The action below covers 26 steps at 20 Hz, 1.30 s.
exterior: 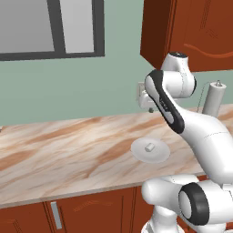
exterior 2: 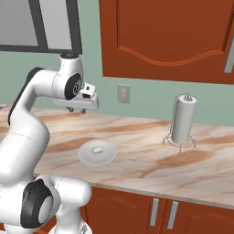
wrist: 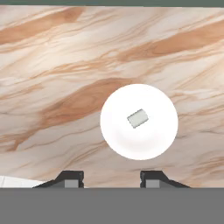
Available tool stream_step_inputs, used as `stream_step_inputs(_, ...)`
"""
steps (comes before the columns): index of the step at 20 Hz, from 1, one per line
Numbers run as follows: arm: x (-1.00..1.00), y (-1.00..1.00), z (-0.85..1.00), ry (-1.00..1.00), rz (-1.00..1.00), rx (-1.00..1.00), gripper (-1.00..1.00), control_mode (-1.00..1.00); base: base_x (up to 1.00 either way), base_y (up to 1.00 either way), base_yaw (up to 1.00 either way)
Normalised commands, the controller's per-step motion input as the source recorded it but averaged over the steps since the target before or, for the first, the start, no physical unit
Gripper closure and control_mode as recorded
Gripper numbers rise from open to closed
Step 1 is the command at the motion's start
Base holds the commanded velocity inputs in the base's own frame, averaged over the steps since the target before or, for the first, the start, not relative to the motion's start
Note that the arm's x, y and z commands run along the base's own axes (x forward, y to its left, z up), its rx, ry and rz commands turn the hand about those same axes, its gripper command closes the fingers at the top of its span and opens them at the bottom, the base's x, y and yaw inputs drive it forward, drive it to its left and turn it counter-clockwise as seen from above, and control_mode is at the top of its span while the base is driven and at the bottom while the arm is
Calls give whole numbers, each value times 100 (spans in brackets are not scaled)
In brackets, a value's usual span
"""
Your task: Pick up the marshmallow and place it in the cup of hot chocolate on the dining counter.
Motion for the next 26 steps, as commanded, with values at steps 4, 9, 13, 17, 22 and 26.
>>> stream_step_inputs(4,-16,1,-19,0,-1,0,-100,-100,0,0,0)
stream_step_inputs(9,-2,14,-38,1,-25,-2,-100,-100,0,0,0)
stream_step_inputs(13,1,5,-45,1,-32,-5,-100,-100,0,0,0)
stream_step_inputs(17,17,0,-34,6,-26,-5,-100,-100,0,0,0)
stream_step_inputs(22,15,0,-27,9,-8,-1,-100,-100,0,0,0)
stream_step_inputs(26,10,-1,-19,13,-5,0,-100,-100,0,0,0)
